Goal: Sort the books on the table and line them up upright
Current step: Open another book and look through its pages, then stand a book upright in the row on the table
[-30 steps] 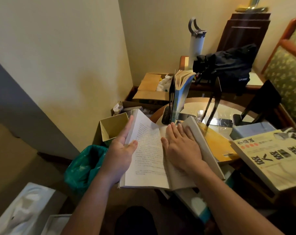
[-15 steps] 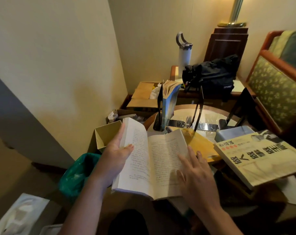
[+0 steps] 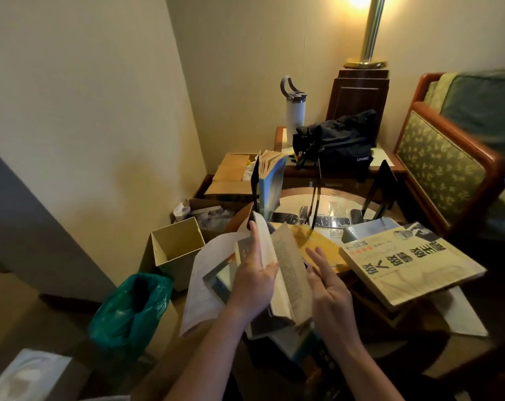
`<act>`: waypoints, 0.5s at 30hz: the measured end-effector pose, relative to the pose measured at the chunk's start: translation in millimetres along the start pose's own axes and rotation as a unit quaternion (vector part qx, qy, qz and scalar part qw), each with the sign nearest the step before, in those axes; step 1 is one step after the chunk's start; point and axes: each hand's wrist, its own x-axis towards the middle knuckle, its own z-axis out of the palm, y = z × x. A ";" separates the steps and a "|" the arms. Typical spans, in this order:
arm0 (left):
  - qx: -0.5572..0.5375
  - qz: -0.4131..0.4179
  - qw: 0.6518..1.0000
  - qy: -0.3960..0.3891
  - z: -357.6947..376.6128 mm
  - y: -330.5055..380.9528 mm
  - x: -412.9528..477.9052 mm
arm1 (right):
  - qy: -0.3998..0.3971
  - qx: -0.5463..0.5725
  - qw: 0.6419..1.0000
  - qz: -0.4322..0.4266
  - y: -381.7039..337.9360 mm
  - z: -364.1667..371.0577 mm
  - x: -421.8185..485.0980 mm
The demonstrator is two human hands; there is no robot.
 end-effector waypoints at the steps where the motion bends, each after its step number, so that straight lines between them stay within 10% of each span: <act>1: 0.001 0.005 1.000 -0.002 8.9 0.7 0.3 | -0.006 0.008 1.000 0.007 -1.1 -2.7 2.1; 11: 0.046 0.038 0.998 -0.021 57.3 -15.9 4.7 | -0.052 0.023 0.998 0.020 7.9 -10.1 11.1; 15: 0.274 0.060 0.960 0.012 45.1 -41.3 2.0 | -0.098 -0.016 0.995 0.022 10.7 -6.6 16.6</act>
